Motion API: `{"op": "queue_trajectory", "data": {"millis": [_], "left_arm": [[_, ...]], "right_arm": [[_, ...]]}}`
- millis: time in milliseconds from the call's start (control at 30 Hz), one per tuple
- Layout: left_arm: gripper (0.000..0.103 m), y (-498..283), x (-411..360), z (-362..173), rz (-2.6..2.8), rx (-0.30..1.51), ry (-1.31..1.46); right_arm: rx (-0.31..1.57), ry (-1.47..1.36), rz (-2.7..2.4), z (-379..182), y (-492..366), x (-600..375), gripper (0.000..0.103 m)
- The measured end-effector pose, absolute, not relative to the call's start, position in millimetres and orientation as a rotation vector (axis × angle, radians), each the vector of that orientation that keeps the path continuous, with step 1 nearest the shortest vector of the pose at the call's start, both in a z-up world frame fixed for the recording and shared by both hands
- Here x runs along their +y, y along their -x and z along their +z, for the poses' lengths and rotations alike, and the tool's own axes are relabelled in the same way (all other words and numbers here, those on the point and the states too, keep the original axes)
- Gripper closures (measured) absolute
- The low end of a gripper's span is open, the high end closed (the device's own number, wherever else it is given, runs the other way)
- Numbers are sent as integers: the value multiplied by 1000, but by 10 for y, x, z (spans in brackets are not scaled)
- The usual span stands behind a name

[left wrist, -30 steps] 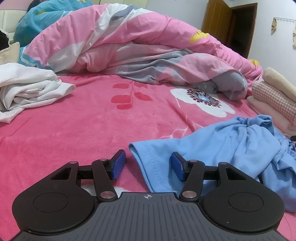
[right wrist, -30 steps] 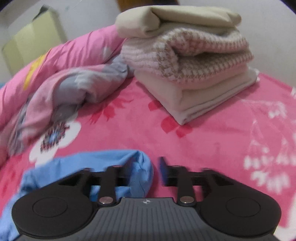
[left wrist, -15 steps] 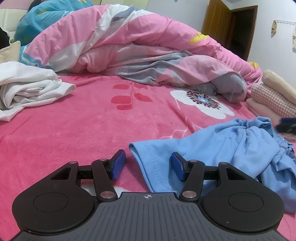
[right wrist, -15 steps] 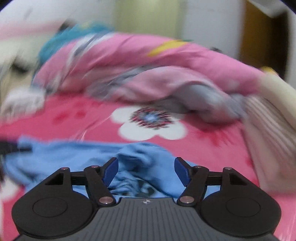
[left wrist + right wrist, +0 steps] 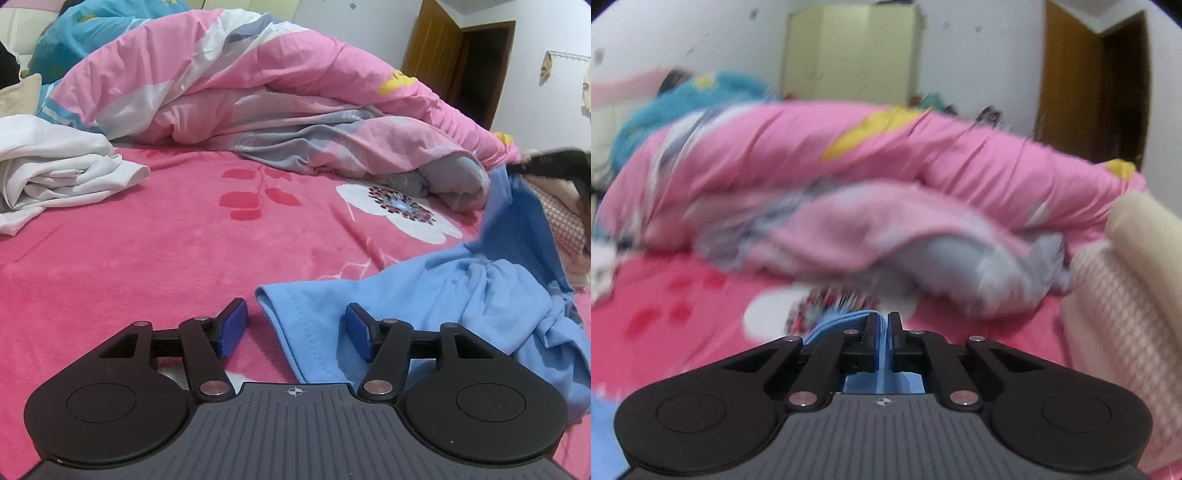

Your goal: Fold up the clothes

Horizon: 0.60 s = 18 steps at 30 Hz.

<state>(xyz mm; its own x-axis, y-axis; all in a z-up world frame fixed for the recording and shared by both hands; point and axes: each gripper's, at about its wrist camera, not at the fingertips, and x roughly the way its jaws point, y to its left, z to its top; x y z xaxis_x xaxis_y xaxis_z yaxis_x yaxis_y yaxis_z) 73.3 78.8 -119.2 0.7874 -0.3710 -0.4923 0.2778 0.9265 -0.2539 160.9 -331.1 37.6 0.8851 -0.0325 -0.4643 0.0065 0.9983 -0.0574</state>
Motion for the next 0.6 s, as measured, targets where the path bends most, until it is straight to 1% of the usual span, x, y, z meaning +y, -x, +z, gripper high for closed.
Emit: {"op": "queue_trajectory", "data": {"millis": [33, 67, 233, 367, 500, 533, 567, 600], "left_arm": [[44, -733, 789, -1192, -352, 565, 175], [44, -733, 787, -1192, -351, 565, 174], [44, -736, 775, -1188, -350, 565, 171], [42, -743, 781, -1192, -353, 566, 171], [40, -746, 783, -1192, -357, 567, 169], [40, -744, 782, -1192, -358, 567, 169], [40, -743, 781, -1192, -358, 567, 169], [40, -742, 781, -1191, -359, 567, 169]], "right_arm": [[467, 43, -31, 414, -1702, -3362, 100], [450, 29, -41, 449, -1798, -3405, 102], [398, -41, -75, 544, -2244, -3538, 102], [454, -93, -73, 385, -2459, -3560, 102], [523, -204, -45, 235, -2296, -3663, 98], [541, -229, -41, 220, -2202, -3703, 92], [559, -259, -40, 216, -2062, -3755, 81], [570, -287, -43, 222, -1920, -3804, 73]]}}
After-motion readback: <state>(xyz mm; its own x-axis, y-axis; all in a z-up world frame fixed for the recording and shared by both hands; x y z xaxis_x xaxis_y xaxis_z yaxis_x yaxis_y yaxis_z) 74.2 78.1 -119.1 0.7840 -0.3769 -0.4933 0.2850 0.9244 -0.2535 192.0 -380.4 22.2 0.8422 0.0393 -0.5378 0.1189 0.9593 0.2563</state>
